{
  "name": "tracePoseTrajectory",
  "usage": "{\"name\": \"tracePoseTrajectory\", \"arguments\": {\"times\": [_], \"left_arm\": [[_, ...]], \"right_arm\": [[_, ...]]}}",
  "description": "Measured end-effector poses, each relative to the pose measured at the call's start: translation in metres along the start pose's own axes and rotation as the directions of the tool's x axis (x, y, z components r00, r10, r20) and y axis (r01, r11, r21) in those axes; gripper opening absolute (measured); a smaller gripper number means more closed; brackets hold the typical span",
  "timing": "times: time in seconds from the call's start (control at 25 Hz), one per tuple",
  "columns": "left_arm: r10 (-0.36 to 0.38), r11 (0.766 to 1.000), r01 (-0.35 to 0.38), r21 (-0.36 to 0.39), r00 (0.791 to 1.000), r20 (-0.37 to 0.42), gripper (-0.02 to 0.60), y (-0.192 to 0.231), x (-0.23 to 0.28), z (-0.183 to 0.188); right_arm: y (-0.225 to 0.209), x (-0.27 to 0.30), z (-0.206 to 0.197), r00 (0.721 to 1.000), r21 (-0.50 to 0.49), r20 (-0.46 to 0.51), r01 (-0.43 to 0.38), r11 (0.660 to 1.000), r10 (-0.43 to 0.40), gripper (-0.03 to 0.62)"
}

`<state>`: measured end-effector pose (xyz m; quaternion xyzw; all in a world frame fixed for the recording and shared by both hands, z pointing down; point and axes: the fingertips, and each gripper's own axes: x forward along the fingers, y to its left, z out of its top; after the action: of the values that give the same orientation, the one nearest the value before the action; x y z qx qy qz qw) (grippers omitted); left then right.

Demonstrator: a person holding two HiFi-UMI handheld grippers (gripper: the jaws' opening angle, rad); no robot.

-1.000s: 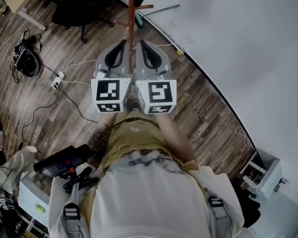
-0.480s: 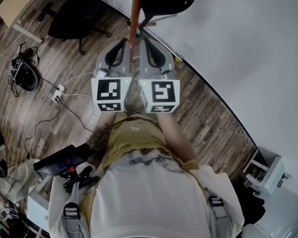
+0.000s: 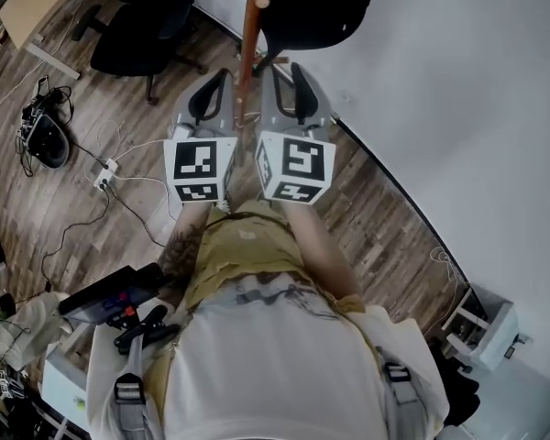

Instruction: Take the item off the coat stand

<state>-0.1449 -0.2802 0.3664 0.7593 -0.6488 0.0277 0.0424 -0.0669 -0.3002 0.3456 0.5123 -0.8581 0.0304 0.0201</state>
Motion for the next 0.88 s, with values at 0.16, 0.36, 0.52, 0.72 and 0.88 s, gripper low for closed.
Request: {"name": "tracePoseTrajectory", "arguments": {"times": [0.16,0.36,0.52,0.72,0.88], "left_arm": [[0.033,0.999,-0.033,0.006,0.999,0.006,-0.002,0.005,0.003,0.011],[0.074,0.997,-0.074,0.018,0.997,0.007,-0.002,0.017,0.012,0.019],[0.076,0.997,-0.076,0.005,0.997,-0.004,-0.002,0.023,0.018,0.019],[0.074,0.997,-0.075,0.014,0.996,0.039,-0.002,0.023,0.02,0.027],[0.061,0.998,-0.062,0.015,0.997,0.042,-0.002,0.025,0.017,0.031]], "right_arm": [[0.002,0.011,0.007,0.999,0.058,-0.018,-0.038,0.998,0.039,0.215],[0.008,0.032,0.01,0.994,0.116,-0.033,-0.098,0.988,0.102,0.278],[0.017,0.038,0.012,0.987,0.151,-0.035,-0.147,0.977,0.154,0.312],[0.014,0.047,0.001,0.987,0.195,-0.065,-0.135,0.971,0.15,0.341],[0.02,0.057,-0.001,0.987,0.241,-0.085,-0.113,0.964,0.137,0.356]]}}
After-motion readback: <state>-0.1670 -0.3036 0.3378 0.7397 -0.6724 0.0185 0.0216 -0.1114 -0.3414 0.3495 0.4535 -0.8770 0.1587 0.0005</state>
